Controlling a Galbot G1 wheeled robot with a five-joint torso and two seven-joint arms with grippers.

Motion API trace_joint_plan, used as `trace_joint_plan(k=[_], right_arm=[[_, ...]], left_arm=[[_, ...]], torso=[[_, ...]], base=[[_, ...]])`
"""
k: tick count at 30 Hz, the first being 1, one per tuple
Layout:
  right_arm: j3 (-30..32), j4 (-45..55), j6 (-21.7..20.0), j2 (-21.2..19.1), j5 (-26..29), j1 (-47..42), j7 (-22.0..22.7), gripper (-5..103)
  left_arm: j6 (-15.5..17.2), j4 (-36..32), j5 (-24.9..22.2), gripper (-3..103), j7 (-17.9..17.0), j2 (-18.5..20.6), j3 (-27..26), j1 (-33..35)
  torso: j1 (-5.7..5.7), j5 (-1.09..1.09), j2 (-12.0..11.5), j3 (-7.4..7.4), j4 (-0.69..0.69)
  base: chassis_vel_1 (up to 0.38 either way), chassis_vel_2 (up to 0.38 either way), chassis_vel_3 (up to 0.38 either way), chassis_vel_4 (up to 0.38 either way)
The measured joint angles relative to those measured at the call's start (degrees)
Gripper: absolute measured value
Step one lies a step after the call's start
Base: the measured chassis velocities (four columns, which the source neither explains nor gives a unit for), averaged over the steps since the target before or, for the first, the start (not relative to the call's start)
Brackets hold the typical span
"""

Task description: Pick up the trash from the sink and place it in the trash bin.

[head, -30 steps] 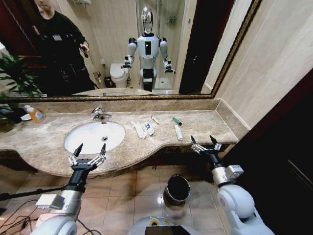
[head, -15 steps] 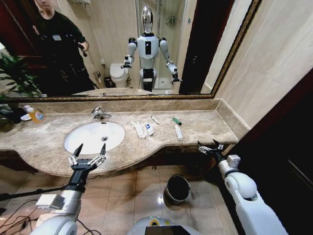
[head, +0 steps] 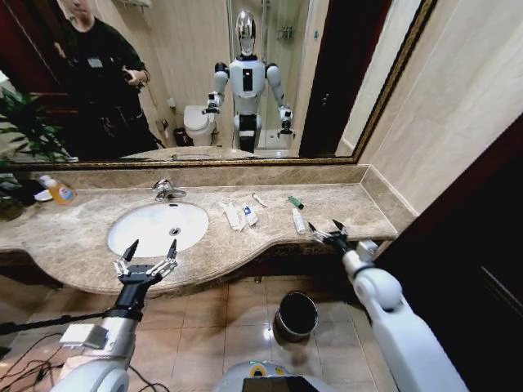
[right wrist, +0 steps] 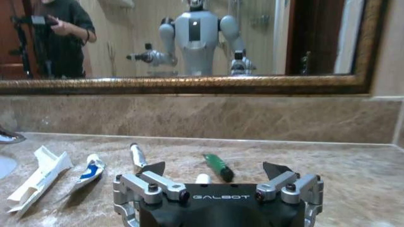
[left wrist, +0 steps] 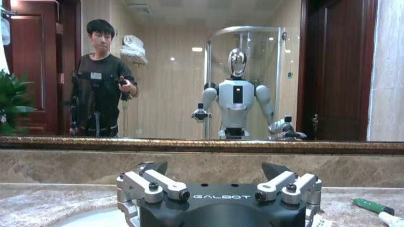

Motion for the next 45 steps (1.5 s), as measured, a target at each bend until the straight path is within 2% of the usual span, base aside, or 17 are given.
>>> trace_joint_plan(k=[9, 17, 25, 27, 29, 34, 35, 36, 39, 41, 45], right_arm=[[-9.21, -10.02, -3.2, 1.87, -0.28, 9.29, 5.01, 100], [-10.53, -14.68, -5.24, 2.58, -1.25, 11.72, 7.45, 100], [-9.7, -15.09, -5.55, 1.93, 0.17, 10.78, 7.36, 102], [-9.58, -15.07, -5.55, 1.92, 0.62, 10.74, 7.35, 100], [-9.28, -14.88, -5.54, 1.92, 1.39, 10.68, 7.37, 92], [-9.01, -14.41, -5.38, 1.91, 1.6, 10.32, 7.32, 84], [-8.98, -14.28, -5.34, 1.91, 1.6, 10.18, 7.3, 77], [-8.98, -14.28, -5.34, 1.91, 1.6, 10.18, 7.3, 77], [-8.92, -13.96, -5.21, 2.02, 1.48, 9.77, 7.27, 65], [-8.91, -13.88, -5.17, 2.07, 1.45, 9.66, 7.26, 65], [-8.8, -13.27, -5.04, 2.22, 1.24, 9.36, 7.26, 49]], left_arm=[[0.0, 0.0, 0.0, 100, 0.0, 0.0, 0.0, 0.0], [0.0, 0.0, 0.0, 100, 0.0, 0.0, 0.0, 0.0], [0.0, 0.0, 0.0, 100, 0.0, 0.0, 0.0, 0.0], [0.0, 0.0, 0.0, 100, 0.0, 0.0, 0.0, 0.0], [0.0, 0.0, 0.0, 100, 0.0, 0.0, 0.0, 0.0], [0.0, 0.0, 0.0, 100, 0.0, 0.0, 0.0, 0.0], [0.0, 0.0, 0.0, 100, 0.0, 0.0, 0.0, 0.0], [0.0, 0.0, 0.0, 100, 0.0, 0.0, 0.0, 0.0], [0.0, 0.0, 0.0, 100, 0.0, 0.0, 0.0, 0.0], [0.0, 0.0, 0.0, 100, 0.0, 0.0, 0.0, 0.0], [0.0, 0.0, 0.0, 100, 0.0, 0.0, 0.0, 0.0]], torso=[[0.0, 0.0, 0.0, 0.0, 0.0], [0.0, 0.0, 0.0, 0.0, -0.01], [0.0, 0.0, 0.0, -0.01, -0.01], [0.0, 0.0, 0.0, -0.01, -0.01], [-0.01, 0.0, 0.01, -0.01, -0.01], [-0.01, 0.0, 0.01, -0.01, -0.01], [-0.01, 0.0, 0.01, -0.01, -0.01], [-0.01, 0.0, 0.01, -0.01, -0.01], [-0.01, 0.0, 0.01, -0.01, -0.01], [-0.01, 0.0, 0.01, -0.01, -0.01], [-0.01, 0.0, 0.01, -0.01, -0.01]], base=[[0.0, 0.0, 0.0, 0.0], [0.0, 0.0, 0.0, 0.0], [0.0, 0.0, 0.0, 0.0], [0.0, 0.0, 0.0, 0.0], [0.0, 0.0, 0.0, 0.0], [0.0, 0.0, 0.0, 0.0], [0.0, 0.0, 0.0, 0.0], [0.0, 0.0, 0.0, 0.0], [0.0, 0.0, 0.0, 0.0], [0.0, 0.0, 0.0, 0.0], [0.0, 0.0, 0.0, 0.0]])
